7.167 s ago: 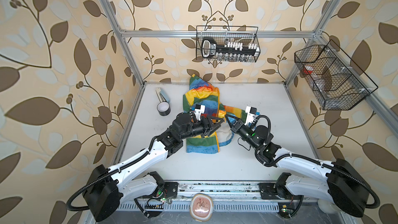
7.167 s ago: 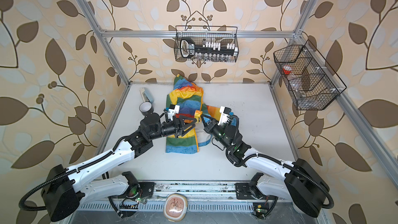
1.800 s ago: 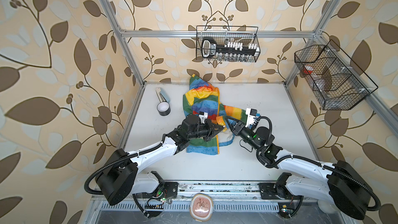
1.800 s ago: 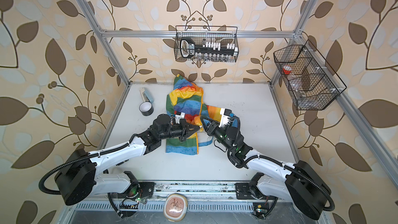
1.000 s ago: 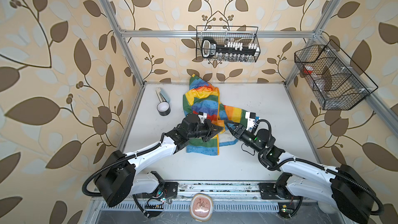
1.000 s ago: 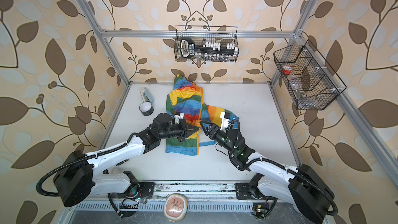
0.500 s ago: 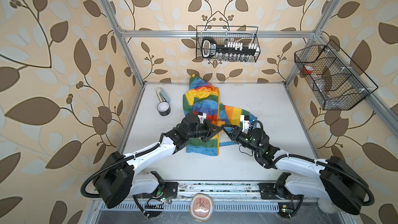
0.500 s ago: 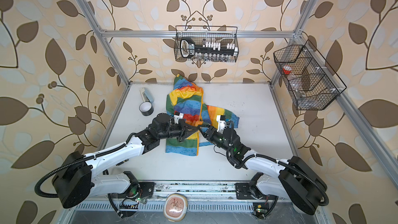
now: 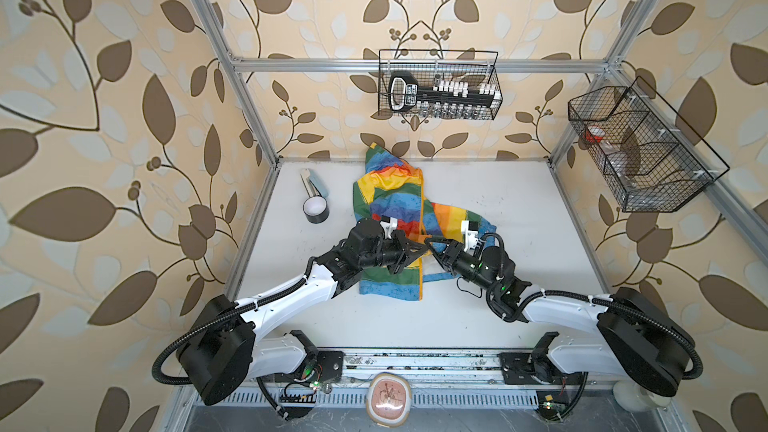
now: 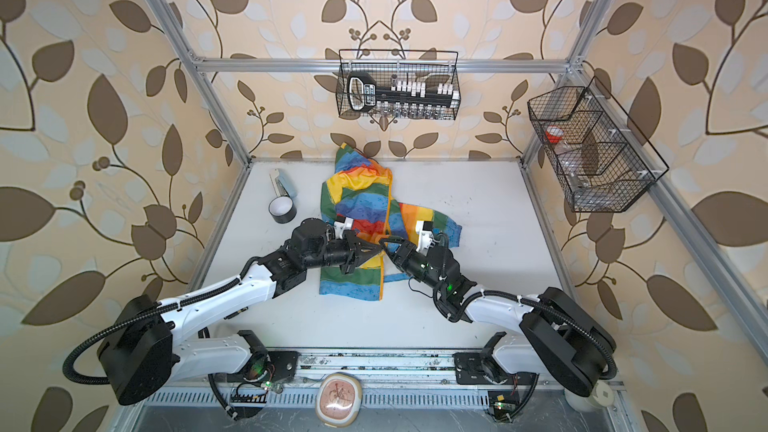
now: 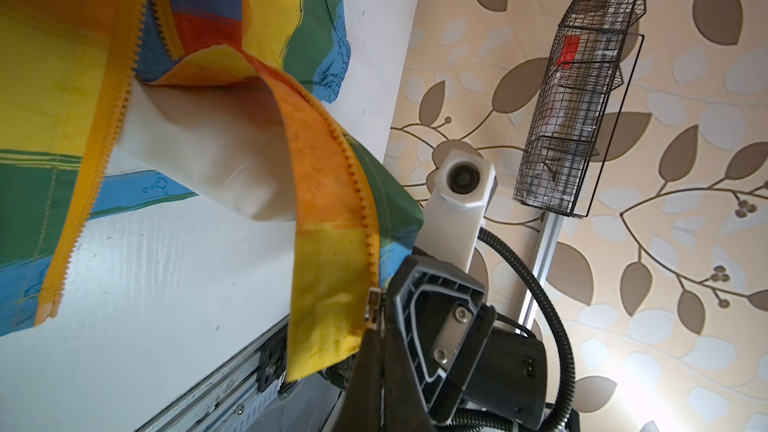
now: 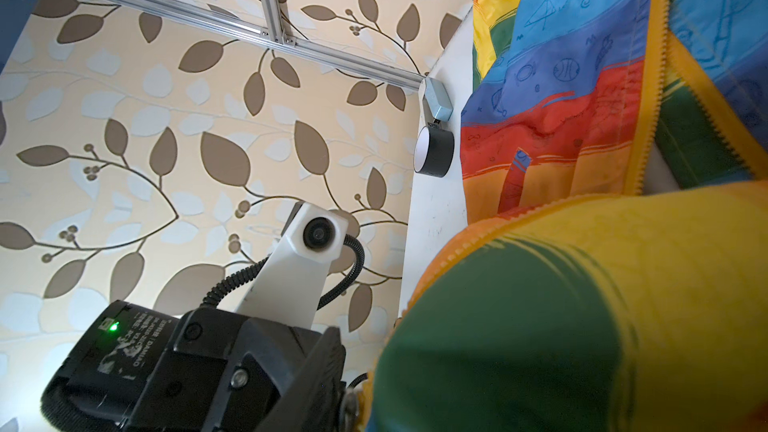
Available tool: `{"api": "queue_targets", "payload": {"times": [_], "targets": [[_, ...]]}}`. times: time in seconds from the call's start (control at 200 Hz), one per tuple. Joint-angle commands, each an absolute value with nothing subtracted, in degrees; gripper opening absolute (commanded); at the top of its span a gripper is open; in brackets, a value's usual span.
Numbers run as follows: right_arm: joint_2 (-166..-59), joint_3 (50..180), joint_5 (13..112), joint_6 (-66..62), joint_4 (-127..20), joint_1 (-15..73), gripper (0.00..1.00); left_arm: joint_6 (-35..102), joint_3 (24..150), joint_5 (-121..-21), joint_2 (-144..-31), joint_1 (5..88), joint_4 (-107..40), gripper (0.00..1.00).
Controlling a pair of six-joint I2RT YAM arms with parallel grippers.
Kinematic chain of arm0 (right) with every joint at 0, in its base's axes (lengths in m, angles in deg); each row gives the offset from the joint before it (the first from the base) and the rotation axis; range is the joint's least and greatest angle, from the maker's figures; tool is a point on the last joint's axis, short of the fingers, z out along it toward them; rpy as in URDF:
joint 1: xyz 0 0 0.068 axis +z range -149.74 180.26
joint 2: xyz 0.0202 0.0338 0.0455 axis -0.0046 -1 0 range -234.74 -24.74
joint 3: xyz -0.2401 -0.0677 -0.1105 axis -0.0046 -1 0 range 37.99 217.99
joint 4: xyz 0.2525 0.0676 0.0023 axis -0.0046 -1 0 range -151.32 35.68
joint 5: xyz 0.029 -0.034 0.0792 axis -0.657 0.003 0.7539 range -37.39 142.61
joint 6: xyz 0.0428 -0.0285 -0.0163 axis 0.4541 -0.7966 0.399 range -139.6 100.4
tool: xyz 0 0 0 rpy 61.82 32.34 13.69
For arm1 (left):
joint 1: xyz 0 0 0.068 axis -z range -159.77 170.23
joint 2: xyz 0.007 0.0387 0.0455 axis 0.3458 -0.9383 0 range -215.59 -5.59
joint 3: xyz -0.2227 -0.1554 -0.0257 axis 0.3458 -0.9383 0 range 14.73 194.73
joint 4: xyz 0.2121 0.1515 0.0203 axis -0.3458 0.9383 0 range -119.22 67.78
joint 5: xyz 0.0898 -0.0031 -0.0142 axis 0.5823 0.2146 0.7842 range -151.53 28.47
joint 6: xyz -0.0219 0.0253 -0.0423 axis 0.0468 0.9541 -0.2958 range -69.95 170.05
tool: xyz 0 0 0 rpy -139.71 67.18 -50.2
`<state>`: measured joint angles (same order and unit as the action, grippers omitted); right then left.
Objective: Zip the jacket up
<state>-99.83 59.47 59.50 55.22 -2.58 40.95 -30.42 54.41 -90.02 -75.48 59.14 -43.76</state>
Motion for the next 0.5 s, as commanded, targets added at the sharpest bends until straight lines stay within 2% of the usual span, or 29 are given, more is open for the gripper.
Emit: {"api": "queue_targets", "payload": {"times": [0.0, 0.135, 0.495], "targets": [[-100.43, 61.11, 59.81, 56.95, 0.44, 40.44, 0.38, -29.31, 55.37, -90.88, -73.28, 58.77, -45.10, 0.00], [-100.68, 61.15, 59.81, 57.22, 1.23, 40.17, 0.33, -29.35, 55.08, -90.89, -72.94, 58.76, -44.91, 0.00], [-103.41, 61.37, 61.11, 58.72, 5.45, 39.21, 0.32, -29.30, 54.55, -90.93, -72.39, 58.74, -44.44, 0.00]]}}
